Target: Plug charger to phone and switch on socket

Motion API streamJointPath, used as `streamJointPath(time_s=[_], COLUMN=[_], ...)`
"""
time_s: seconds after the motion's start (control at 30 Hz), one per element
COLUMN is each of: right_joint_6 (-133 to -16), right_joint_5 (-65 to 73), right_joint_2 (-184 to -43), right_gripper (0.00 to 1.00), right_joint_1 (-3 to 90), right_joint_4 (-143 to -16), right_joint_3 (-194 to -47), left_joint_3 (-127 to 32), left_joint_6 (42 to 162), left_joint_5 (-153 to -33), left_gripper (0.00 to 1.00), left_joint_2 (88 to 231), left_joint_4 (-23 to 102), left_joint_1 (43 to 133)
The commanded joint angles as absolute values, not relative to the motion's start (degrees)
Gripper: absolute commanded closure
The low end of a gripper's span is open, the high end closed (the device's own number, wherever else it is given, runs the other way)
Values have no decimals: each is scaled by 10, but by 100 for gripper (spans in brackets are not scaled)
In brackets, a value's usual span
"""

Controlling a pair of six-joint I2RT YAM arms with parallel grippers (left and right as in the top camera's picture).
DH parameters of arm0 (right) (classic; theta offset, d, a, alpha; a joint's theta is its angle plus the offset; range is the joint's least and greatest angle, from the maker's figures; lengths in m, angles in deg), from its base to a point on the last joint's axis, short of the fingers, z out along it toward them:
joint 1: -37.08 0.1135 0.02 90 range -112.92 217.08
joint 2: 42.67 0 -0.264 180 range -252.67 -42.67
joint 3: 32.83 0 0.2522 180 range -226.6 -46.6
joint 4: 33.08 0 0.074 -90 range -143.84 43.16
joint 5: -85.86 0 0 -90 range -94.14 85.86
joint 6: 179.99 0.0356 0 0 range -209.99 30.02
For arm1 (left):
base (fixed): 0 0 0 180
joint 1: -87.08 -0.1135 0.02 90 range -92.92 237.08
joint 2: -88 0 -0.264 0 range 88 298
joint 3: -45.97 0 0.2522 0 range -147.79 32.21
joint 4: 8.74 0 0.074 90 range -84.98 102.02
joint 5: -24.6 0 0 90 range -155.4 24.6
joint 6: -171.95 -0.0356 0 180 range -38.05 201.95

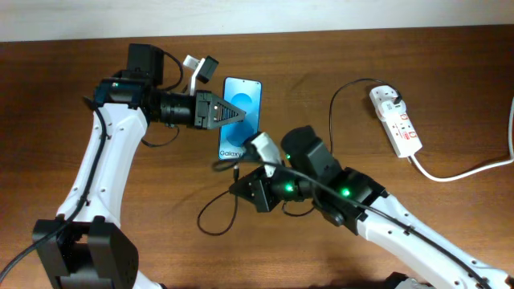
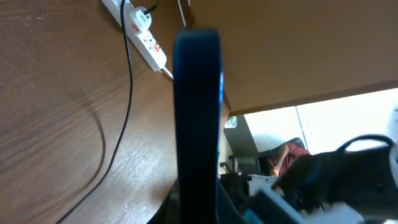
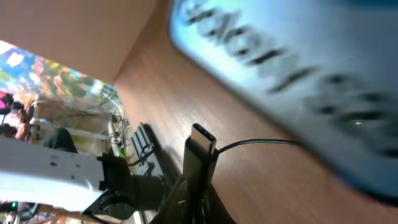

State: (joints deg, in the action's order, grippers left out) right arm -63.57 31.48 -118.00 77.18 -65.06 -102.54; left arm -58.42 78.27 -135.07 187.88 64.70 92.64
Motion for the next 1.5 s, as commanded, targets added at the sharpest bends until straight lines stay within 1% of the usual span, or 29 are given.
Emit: streamJointPath(time_s=[0.0,0.8,1.13,1.3,1.47], right_joint_6=[-640,-625,-610,-605,-590], right_joint_5=[332,348,322,330,332], right_joint_2=[-1187,-1208,-1208,-1208,-1208], right_gripper=[96,96,96,96,96], right_joint_1=[757,756,755,733,733], right_joint_4=[-650,-622,-619,-607,-569], right_joint_3=[-1036,-1036,-1036,-1036,-1036], left_joint_3=[-589,-589,-589,-589,-589], left_joint_6=[771,771,757,741,735], left_joint_5=[-1379,-1381,-1381,-1381,-1381], left_gripper=[100,100,100,100,100], left_joint_2=[1867,1867,1867,1867,1867], left_joint_4=[647,654,663,679,679], left_joint_1=[927,927,927,927,927])
